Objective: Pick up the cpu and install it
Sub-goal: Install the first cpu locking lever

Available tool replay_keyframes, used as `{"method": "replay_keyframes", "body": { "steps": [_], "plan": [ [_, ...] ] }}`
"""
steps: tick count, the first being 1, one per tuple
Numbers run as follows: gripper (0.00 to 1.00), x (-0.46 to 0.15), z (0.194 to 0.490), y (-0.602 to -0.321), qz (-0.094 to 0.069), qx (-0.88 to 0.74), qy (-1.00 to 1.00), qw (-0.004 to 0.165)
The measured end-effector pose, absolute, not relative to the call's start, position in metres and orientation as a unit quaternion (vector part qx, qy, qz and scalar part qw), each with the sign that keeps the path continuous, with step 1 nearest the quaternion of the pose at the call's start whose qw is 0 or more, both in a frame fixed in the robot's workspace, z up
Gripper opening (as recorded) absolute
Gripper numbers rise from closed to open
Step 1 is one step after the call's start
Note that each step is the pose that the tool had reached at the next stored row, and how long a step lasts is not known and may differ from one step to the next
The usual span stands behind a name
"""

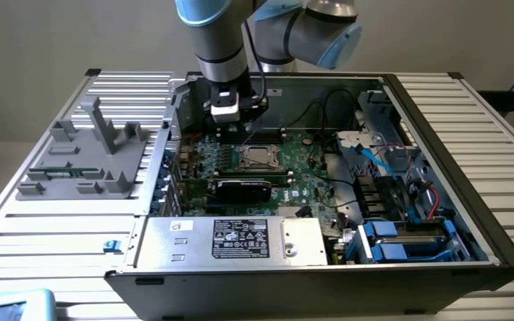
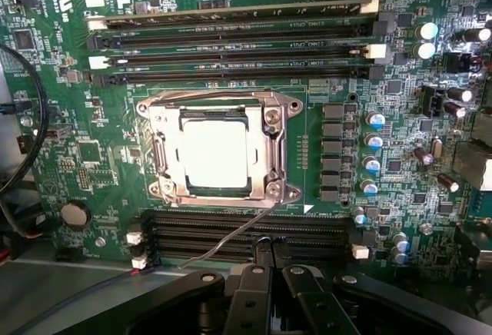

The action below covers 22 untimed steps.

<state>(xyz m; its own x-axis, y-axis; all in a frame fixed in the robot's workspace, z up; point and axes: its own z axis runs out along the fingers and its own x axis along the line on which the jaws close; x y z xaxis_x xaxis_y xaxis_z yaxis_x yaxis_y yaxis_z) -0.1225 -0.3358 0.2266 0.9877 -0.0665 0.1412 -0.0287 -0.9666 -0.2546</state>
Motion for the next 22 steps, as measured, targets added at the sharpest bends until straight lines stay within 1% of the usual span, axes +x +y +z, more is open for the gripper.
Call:
{"method": "replay_keyframes", "body": {
  "steps": [6,11,17,22],
  "plan": [
    [0.11,-0.123,0.225,-0.336,-0.075,-0.989,0.026,0.127],
    [0.11,-0.126,0.221,-0.336,-0.09,-0.988,0.025,0.127],
    [0.11,-0.131,0.214,-0.336,-0.096,-0.987,0.026,0.128],
    [0.11,-0.132,0.211,-0.336,-0.097,-0.986,0.029,0.13]
  ]
}}
